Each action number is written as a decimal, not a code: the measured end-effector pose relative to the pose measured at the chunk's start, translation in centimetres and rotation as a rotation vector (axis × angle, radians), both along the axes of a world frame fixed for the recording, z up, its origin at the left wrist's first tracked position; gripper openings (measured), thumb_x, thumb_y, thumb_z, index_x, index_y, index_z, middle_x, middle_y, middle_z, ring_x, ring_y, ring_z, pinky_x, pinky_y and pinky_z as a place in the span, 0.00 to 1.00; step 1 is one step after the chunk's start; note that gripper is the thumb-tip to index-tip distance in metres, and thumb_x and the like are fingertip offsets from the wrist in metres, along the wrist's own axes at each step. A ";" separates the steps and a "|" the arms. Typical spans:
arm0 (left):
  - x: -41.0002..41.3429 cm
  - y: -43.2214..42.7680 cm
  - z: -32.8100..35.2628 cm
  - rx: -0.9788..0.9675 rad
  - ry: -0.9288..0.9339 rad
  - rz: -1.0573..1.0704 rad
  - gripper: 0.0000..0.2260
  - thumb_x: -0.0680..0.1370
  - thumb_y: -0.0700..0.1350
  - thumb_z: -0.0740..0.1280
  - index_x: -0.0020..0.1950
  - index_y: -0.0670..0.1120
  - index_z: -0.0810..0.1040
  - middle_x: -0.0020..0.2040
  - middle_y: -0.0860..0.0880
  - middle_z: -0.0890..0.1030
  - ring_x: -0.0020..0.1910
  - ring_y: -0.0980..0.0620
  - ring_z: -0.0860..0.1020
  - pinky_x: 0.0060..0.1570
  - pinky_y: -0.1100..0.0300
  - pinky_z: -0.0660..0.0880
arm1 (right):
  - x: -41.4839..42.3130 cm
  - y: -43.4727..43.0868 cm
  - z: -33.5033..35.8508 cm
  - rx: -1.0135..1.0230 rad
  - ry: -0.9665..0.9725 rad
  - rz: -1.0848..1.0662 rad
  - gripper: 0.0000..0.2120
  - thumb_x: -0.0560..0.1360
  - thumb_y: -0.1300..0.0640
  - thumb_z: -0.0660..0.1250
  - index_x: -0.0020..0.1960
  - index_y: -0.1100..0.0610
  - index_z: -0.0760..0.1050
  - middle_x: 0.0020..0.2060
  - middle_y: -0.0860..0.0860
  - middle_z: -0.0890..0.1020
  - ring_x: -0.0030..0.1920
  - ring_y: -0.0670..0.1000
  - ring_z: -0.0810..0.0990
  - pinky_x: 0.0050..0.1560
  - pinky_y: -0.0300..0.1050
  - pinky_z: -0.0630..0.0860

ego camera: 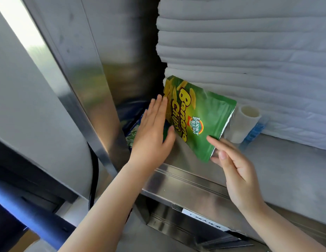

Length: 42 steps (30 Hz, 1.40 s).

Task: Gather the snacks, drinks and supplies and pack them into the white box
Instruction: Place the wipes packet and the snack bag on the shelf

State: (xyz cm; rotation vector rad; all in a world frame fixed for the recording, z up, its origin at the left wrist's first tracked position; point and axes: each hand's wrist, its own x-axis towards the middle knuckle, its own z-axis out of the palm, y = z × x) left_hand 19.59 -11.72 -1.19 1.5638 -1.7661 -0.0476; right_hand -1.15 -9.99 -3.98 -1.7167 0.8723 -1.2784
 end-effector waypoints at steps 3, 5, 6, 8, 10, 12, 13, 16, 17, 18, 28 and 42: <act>0.0 -1.8 2.7 -0.035 -0.001 -0.031 0.28 0.79 0.47 0.56 0.77 0.46 0.50 0.77 0.49 0.51 0.76 0.54 0.46 0.74 0.54 0.49 | -0.7 0.1 0.4 0.069 -0.071 -0.010 0.15 0.80 0.51 0.57 0.62 0.46 0.77 0.62 0.46 0.77 0.62 0.50 0.76 0.55 0.39 0.76; -0.4 -2.9 4.2 -0.044 -0.073 -0.127 0.27 0.80 0.47 0.57 0.77 0.46 0.50 0.77 0.48 0.52 0.76 0.52 0.48 0.73 0.54 0.50 | -1.2 0.2 0.5 0.112 -0.086 0.008 0.15 0.79 0.51 0.57 0.61 0.45 0.78 0.62 0.46 0.78 0.62 0.51 0.77 0.56 0.41 0.76; -0.9 -3.4 4.7 -0.052 -0.126 -0.184 0.27 0.80 0.47 0.57 0.77 0.45 0.51 0.77 0.47 0.54 0.76 0.51 0.49 0.73 0.55 0.51 | -1.4 0.2 0.5 0.120 -0.077 0.014 0.15 0.79 0.52 0.57 0.61 0.45 0.78 0.62 0.46 0.78 0.62 0.51 0.77 0.56 0.41 0.76; -2.2 -4.0 5.4 -0.071 -0.231 -0.297 0.26 0.80 0.46 0.57 0.76 0.44 0.54 0.76 0.45 0.57 0.75 0.48 0.52 0.73 0.55 0.52 | -1.7 0.3 0.6 0.123 -0.049 0.013 0.15 0.79 0.52 0.56 0.60 0.45 0.78 0.61 0.45 0.78 0.61 0.51 0.77 0.55 0.40 0.76; -3.5 -4.3 5.8 -0.102 -0.306 -0.379 0.24 0.79 0.45 0.59 0.74 0.42 0.60 0.74 0.43 0.62 0.74 0.44 0.58 0.72 0.52 0.56 | -1.9 0.4 0.5 0.119 -0.044 0.003 0.15 0.80 0.55 0.56 0.59 0.48 0.79 0.60 0.46 0.78 0.60 0.51 0.78 0.55 0.40 0.77; -4.0 -4.4 6.0 -0.189 -0.352 -0.406 0.20 0.79 0.43 0.61 0.69 0.39 0.68 0.67 0.40 0.71 0.67 0.41 0.68 0.67 0.51 0.63 | -2.1 0.6 0.5 0.107 -0.046 -0.006 0.15 0.80 0.56 0.56 0.58 0.48 0.79 0.59 0.46 0.79 0.59 0.52 0.79 0.55 0.41 0.77; -4.1 -4.4 6.1 -0.240 -0.370 -0.401 0.17 0.78 0.42 0.62 0.66 0.38 0.71 0.62 0.40 0.75 0.62 0.41 0.72 0.63 0.51 0.66 | -2.2 0.8 0.5 0.098 -0.042 -0.016 0.15 0.80 0.55 0.57 0.58 0.48 0.79 0.59 0.46 0.79 0.59 0.51 0.79 0.55 0.41 0.77; -3.9 -4.2 6.9 -0.339 -0.386 -0.375 0.11 0.78 0.41 0.63 0.57 0.38 0.77 0.49 0.40 0.79 0.49 0.40 0.76 0.55 0.51 0.68 | -2.6 0.9 0.9 0.047 0.026 -0.095 0.14 0.80 0.55 0.56 0.59 0.46 0.78 0.57 0.42 0.79 0.59 0.47 0.77 0.57 0.43 0.76; -3.8 -4.1 7.3 -0.358 -0.376 -0.372 0.10 0.78 0.41 0.63 0.55 0.37 0.78 0.47 0.41 0.79 0.47 0.40 0.76 0.53 0.51 0.69 | -2.7 0.9 1.2 0.015 0.054 -0.129 0.14 0.80 0.55 0.56 0.59 0.46 0.77 0.56 0.42 0.79 0.59 0.45 0.77 0.58 0.42 0.75; -3.8 -3.9 7.7 -0.368 -0.361 -0.365 0.09 0.79 0.41 0.62 0.54 0.38 0.78 0.46 0.41 0.79 0.46 0.40 0.75 0.50 0.52 0.70 | -2.9 0.8 1.6 -0.027 0.072 -0.162 0.14 0.80 0.57 0.56 0.59 0.47 0.77 0.55 0.41 0.79 0.59 0.43 0.76 0.59 0.39 0.72; -3.1 -1.9 9.9 -0.318 0.074 -0.122 0.06 0.79 0.44 0.61 0.48 0.43 0.76 0.40 0.54 0.74 0.37 0.56 0.69 0.37 0.64 0.64 | -2.9 -3.9 10.0 -0.408 0.123 -0.330 0.12 0.80 0.66 0.57 0.53 0.60 0.79 0.50 0.50 0.79 0.52 0.40 0.76 0.52 0.33 0.68; 0.1 -5.6 1.4 0.047 -0.196 0.349 0.08 0.81 0.41 0.56 0.51 0.41 0.73 0.48 0.43 0.75 0.46 0.44 0.75 0.36 0.56 0.63 | 2.3 -2.6 1.7 -0.286 0.880 -0.028 0.25 0.76 0.48 0.66 0.71 0.54 0.67 0.73 0.52 0.64 0.71 0.52 0.62 0.69 0.41 0.56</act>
